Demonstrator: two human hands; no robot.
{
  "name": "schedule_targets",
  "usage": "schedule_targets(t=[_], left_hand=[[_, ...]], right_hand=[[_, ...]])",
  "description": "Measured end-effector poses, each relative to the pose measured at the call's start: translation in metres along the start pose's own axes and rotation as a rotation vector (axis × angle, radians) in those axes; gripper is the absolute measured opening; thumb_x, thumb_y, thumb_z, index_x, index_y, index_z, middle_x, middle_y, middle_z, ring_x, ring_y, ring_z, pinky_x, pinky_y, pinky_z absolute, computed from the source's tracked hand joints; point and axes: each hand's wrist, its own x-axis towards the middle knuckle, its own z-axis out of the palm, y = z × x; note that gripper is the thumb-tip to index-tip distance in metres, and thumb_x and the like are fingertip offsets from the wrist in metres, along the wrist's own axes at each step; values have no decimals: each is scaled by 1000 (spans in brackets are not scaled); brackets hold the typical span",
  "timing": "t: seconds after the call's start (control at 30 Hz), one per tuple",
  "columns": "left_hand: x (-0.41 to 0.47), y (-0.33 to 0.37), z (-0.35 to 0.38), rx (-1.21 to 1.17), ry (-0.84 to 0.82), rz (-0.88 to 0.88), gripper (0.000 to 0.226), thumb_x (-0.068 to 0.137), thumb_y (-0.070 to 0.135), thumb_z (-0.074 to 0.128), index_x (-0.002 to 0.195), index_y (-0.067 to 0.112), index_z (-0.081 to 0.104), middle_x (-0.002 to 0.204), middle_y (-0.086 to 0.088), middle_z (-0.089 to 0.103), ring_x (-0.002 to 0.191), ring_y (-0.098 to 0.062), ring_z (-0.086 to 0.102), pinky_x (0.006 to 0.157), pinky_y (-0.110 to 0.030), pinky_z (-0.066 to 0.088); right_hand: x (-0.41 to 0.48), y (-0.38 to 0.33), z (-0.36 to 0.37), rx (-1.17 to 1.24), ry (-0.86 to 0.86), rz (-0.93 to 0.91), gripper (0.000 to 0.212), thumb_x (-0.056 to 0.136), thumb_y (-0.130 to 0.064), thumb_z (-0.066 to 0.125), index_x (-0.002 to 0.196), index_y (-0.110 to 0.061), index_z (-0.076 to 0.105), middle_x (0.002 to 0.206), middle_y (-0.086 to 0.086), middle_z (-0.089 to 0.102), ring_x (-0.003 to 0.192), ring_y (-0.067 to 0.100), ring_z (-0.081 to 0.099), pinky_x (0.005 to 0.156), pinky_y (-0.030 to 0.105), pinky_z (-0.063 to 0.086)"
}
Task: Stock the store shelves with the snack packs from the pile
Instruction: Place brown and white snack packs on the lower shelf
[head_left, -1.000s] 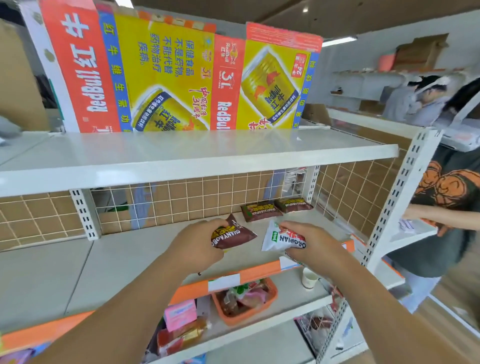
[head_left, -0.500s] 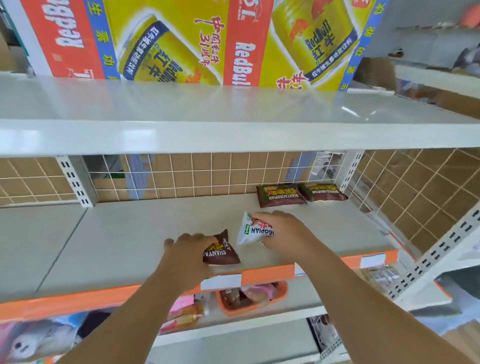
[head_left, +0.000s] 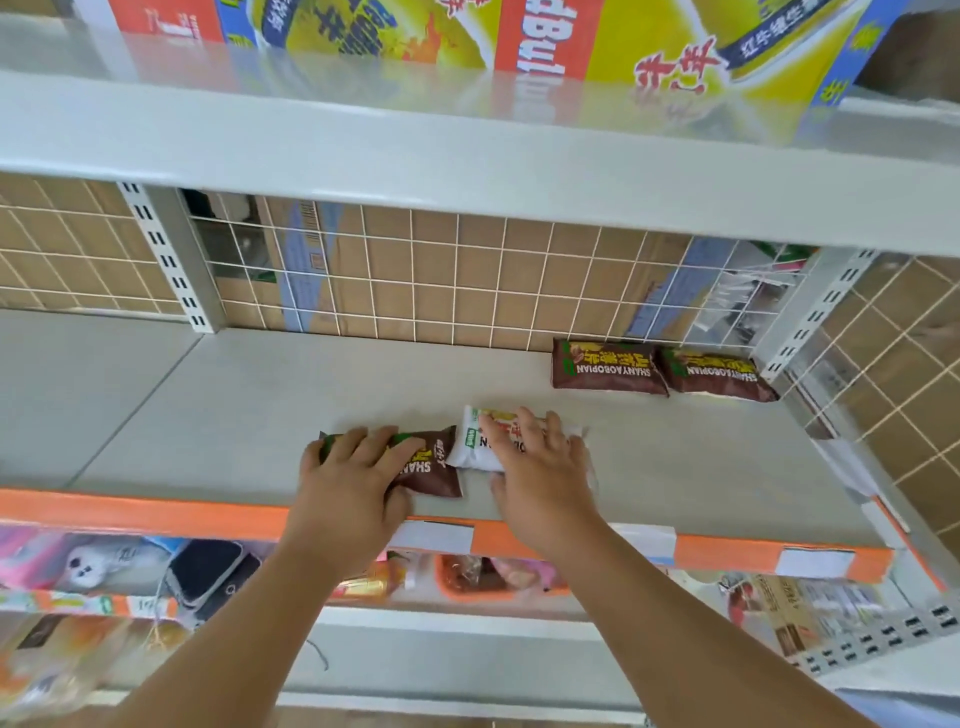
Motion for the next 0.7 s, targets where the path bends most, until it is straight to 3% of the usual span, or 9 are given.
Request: schedule_targets(t=[0.23,0.47,0.7], left_hand=[[22,-36,-2,-40,-9,-53,64,77,41,37,139,42,53,139,9,58,126,-22,52,100,-52,39],[28,-49,6,-61,10,-76,63,76,40,43,137,43,54,140,13,56,128,-19,50,104,-48,38],[27,-52,8,-98,36,-61,63,74,40,42,136,42,56,139,14,57,130,-19,50,108,-51,37]], right_hand=[[50,-24,11,34,64,-52,68,100,-26,43,155,-47,10,167,4,9,152,40,3,119,60,7],[126,-13,14,38,97,7,67,102,-18,44,153,-50,18,167,0,15,153,36,8,119,60,9],[161,-2,11,42,84,41,62,104,-23,40,154,-51,17,168,-2,13,153,34,7,120,59,9]])
